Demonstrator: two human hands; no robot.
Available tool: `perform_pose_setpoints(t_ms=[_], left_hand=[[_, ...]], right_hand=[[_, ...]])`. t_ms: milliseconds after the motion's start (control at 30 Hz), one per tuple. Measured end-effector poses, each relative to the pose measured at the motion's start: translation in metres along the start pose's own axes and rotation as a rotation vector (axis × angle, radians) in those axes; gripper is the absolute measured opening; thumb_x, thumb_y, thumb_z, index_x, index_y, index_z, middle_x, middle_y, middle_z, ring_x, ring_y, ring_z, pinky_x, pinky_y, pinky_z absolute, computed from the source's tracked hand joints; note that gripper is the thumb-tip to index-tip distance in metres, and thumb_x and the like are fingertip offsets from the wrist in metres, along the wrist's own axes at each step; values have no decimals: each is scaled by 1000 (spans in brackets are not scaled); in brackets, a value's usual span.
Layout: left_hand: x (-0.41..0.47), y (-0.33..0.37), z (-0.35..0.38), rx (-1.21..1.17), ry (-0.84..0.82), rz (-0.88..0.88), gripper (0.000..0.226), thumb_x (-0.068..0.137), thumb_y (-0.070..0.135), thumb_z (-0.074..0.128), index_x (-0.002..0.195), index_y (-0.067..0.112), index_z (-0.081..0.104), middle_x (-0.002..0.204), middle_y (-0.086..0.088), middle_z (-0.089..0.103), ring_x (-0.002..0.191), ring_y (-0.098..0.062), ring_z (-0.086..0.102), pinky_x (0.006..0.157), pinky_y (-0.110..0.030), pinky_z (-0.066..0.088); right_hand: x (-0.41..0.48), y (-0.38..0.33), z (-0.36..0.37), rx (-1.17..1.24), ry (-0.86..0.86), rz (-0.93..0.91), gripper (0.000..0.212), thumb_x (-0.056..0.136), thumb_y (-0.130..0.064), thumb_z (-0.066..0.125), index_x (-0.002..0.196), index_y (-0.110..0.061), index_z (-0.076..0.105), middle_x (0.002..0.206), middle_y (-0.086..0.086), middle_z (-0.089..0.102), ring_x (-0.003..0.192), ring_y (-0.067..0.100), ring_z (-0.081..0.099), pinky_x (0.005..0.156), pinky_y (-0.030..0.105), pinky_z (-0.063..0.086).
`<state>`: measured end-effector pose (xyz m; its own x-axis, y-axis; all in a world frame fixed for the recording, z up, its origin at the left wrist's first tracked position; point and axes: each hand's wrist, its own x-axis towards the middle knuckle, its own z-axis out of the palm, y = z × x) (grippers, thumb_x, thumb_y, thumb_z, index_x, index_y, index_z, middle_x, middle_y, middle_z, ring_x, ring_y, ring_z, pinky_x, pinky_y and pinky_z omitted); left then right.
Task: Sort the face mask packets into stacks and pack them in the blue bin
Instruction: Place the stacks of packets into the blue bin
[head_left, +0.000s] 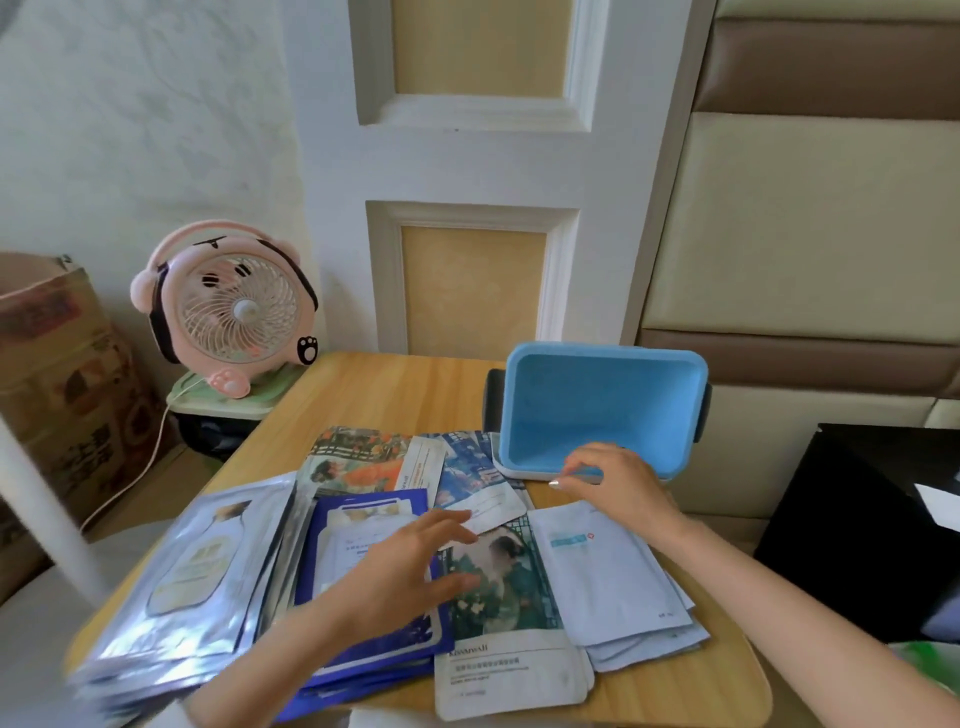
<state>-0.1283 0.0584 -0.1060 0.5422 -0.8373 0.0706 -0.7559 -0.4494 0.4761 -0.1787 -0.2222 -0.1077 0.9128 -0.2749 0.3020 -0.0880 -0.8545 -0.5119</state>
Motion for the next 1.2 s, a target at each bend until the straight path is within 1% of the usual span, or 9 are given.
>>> perform_pose_setpoints(t_ms=[233, 400, 567, 633, 700, 800, 1000, 1100, 1200], left_hand=[[-28, -11, -21, -31, 133, -2, 52, 77, 64, 42, 120, 35, 52, 138, 25, 37, 122, 3, 43, 86, 0, 33], [-53, -20, -38, 33, 169, -98, 64, 71, 68, 45, 128, 38, 45, 134, 30, 35, 117, 2, 49, 91, -6, 36], [-78, -21, -11, 224, -244, -145, 110, 66, 72, 56, 148, 32, -5, 152, 17, -14, 142, -9, -16, 116, -31, -4], [-83, -31, 5, 522, -140, -33, 119, 61, 79, 56, 149, 24, -1, 157, -2, -3, 145, -24, 0, 114, -36, 0], [-85, -22, -2, 661, -96, -71, 113, 63, 77, 58, 149, 16, 17, 156, -7, 18, 143, -25, 20, 108, -31, 10], [-86, -22, -7, 459, -271, -49, 88, 89, 41, 57, 150, 23, -5, 157, 4, -12, 144, -16, -12, 111, -25, -5], [-85, 0, -9, 577, -204, -76, 61, 99, 17, 39, 150, 14, 6, 158, -8, -2, 146, -28, 2, 116, -42, 22], [-79, 15, 9, 721, -163, -143, 50, 99, 7, 36, 144, -5, 18, 151, -30, 14, 133, -49, 28, 96, -53, 43], [-73, 19, -6, 768, -50, -147, 44, 69, 15, 75, 108, -2, 62, 96, -20, 69, 65, -30, 69, 41, -27, 48]], right_hand=[[-29, -55, 25, 241, 154, -105, 24, 81, -4, 66, 60, -1, 54, 60, 9, 56, 57, 19, 51, 58, 30, 41], [-32, -90, 47, 325, -37, -136, 21, 85, -12, 64, 66, -3, 60, 65, 6, 63, 64, 22, 59, 64, 35, 50], [-14, -123, 75, 523, -274, 124, 13, 90, -24, 60, 98, -14, 65, 98, -4, 66, 92, 8, 61, 90, 30, 50], [-4, -134, 82, 662, -407, 307, 28, 91, -28, 59, 116, -17, 57, 118, -2, 59, 109, 12, 57, 97, 31, 48], [3, -140, 86, 680, -449, 393, 36, 90, -27, 60, 123, -15, 53, 123, 1, 56, 113, 16, 55, 93, 31, 50], [6, -141, 87, 647, -488, 444, 34, 88, -26, 62, 120, -18, 53, 123, 1, 56, 113, 17, 54, 88, 35, 53], [-1, -137, 80, 758, -536, 475, 16, 90, -17, 61, 105, -15, 57, 124, 9, 57, 118, 20, 53, 91, 36, 52], [-8, -135, 81, 801, -527, 464, 22, 90, -14, 60, 111, -10, 55, 123, 10, 58, 115, 19, 56, 90, 33, 52], [-13, -137, 78, 808, -481, 426, 29, 91, -26, 60, 112, -8, 54, 119, 14, 62, 101, 20, 59, 83, 28, 50]])
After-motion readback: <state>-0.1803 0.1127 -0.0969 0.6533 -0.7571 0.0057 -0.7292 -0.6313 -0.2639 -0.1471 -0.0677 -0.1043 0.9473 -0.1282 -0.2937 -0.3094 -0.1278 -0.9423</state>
